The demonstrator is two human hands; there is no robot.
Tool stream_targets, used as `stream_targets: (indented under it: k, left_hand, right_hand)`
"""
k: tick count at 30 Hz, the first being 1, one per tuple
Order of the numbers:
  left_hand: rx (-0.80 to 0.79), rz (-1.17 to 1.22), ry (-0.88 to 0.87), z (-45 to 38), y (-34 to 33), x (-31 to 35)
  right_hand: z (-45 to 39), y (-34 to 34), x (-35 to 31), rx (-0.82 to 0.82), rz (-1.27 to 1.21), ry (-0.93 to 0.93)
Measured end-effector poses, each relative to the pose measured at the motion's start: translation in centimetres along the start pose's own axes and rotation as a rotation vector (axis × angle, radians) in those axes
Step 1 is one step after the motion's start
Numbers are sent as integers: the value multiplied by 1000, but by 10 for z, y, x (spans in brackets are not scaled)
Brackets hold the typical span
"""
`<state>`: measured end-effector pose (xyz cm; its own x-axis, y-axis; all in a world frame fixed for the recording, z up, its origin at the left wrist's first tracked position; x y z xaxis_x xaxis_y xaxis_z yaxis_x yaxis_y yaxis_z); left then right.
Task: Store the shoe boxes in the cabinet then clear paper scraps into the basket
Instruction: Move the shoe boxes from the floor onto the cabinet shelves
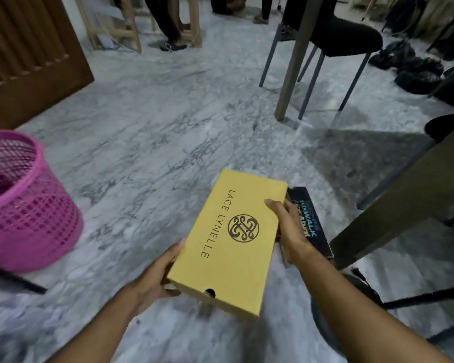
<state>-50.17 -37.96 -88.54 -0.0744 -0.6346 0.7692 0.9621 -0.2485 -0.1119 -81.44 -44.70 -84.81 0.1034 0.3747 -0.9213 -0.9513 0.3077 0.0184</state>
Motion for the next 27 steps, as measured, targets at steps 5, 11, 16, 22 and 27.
stream_targets:
  k: [5, 11, 16, 22, 27]
  left_hand:
    - [155, 89, -189, 69, 74, 38]
    - [314, 175, -485, 192, 146, 70]
    - [549, 230, -672, 301, 211, 63]
    - [753, 253, -812, 416, 282, 57]
    - [991, 237, -958, 503, 341, 92]
  right_hand:
    - [76, -115, -53, -287, 104, 148]
    - [190, -237, -104, -622, 146, 261]
    - [276, -317, -119, -843, 150, 311]
    - [355, -387, -116, -1085, 169, 329]
    - [395, -427, -89, -1265, 111, 209]
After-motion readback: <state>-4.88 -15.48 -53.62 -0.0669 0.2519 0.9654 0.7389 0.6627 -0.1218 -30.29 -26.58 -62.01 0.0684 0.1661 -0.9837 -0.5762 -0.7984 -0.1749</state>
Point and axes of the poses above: each hand's wrist, its own z-axis away from the middle knuckle, its own y-axis out of the back of the hand, x = y × z, the point moved 8 cm from there along -z, towards the middle knuckle, and after that the axes turned 1 degree about y, right-handed, at the moved point
